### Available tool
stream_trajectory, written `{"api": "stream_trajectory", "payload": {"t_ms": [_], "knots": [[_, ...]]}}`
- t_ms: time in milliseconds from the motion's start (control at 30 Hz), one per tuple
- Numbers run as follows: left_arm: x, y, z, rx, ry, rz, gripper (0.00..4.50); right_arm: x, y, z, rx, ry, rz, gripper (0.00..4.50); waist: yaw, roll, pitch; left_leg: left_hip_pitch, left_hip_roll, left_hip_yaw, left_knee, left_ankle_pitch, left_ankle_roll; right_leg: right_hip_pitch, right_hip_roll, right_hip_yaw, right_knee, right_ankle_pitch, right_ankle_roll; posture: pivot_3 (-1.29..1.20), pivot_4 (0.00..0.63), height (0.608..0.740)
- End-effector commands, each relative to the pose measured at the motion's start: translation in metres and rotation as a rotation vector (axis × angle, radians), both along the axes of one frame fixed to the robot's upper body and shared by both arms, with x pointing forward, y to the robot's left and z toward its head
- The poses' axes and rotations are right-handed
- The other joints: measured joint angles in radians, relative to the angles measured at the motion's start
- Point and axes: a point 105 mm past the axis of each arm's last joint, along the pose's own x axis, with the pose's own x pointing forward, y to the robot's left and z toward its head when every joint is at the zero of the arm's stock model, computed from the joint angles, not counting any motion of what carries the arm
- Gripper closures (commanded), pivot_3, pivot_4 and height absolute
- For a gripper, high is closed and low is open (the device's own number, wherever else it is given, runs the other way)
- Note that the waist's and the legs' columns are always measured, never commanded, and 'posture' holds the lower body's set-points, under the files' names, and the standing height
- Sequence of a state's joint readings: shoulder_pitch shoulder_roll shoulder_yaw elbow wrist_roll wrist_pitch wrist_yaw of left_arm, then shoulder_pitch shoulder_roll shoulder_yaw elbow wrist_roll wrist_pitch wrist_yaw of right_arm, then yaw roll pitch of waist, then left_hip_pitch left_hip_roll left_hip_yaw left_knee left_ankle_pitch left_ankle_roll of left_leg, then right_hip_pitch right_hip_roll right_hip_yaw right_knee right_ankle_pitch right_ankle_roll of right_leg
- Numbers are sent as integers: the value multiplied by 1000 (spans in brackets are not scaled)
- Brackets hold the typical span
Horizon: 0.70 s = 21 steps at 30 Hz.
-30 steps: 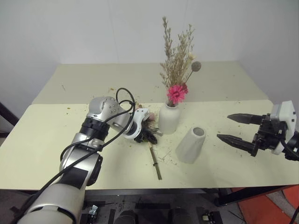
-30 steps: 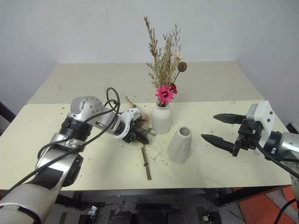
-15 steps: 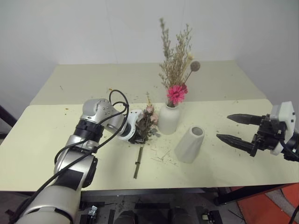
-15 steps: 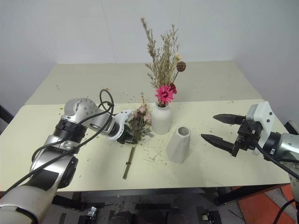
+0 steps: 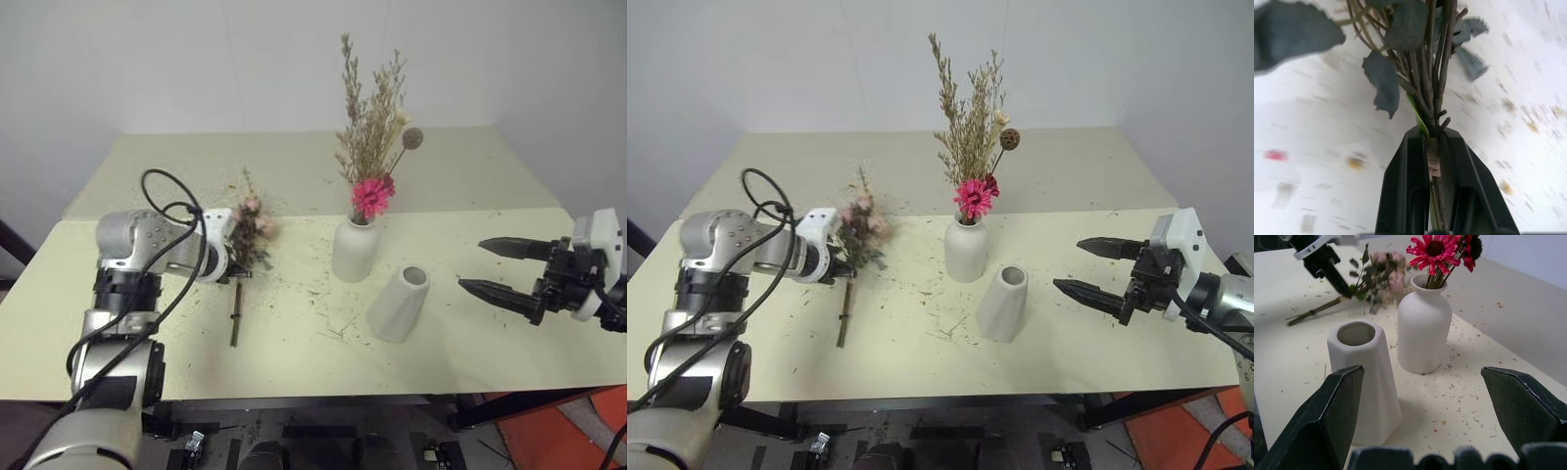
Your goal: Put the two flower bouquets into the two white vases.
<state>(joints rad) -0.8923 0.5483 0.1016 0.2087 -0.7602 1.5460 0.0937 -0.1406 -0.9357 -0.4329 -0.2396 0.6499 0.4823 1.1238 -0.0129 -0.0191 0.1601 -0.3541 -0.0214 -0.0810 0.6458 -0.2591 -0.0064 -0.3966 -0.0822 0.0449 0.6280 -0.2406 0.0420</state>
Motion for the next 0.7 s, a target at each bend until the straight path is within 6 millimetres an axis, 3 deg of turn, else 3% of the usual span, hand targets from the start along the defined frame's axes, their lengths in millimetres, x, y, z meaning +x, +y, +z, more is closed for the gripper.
{"api": "stream_trajectory", "payload": {"t_ms": [33, 100, 300, 533, 700], "knots": [[12, 2, 57, -84, -388, -18, 4394, -6, -3, 14, -27, -43, 43, 0, 1, 0, 0, 0, 0, 0, 0, 0, -1, 0, 0, 0, 0, 0, 0, 0, 150, 740], [8, -4, 77, -147, -528, -87, 4394, -8, -8, 15, -33, -24, 53, 0, 1, 0, 0, 0, 0, 0, 0, 1, -4, -1, 0, 0, 0, 0, 0, 0, 150, 740], [-9, -18, 113, -253, -742, -261, 4394, -13, -19, 16, -38, 4, 53, 0, 1, 0, 0, 0, 0, 1, 0, 1, -4, 1, 0, -1, -1, 0, 0, 0, 150, 740], [-53, -36, 160, -527, -936, -576, 4394, -15, -30, 9, -50, 28, -2, 0, -4, 0, 0, 0, 0, 1, 0, 1, -4, 1, 0, 0, -1, 0, 0, 0, 150, 740], [-73, -50, 168, -642, -990, -758, 4394, -17, -35, 5, -50, 38, -26, 0, -2, 0, 0, 1, 1, 1, 0, 0, -3, 3, 1, 0, -1, 0, 0, 0, 150, 740]]}}
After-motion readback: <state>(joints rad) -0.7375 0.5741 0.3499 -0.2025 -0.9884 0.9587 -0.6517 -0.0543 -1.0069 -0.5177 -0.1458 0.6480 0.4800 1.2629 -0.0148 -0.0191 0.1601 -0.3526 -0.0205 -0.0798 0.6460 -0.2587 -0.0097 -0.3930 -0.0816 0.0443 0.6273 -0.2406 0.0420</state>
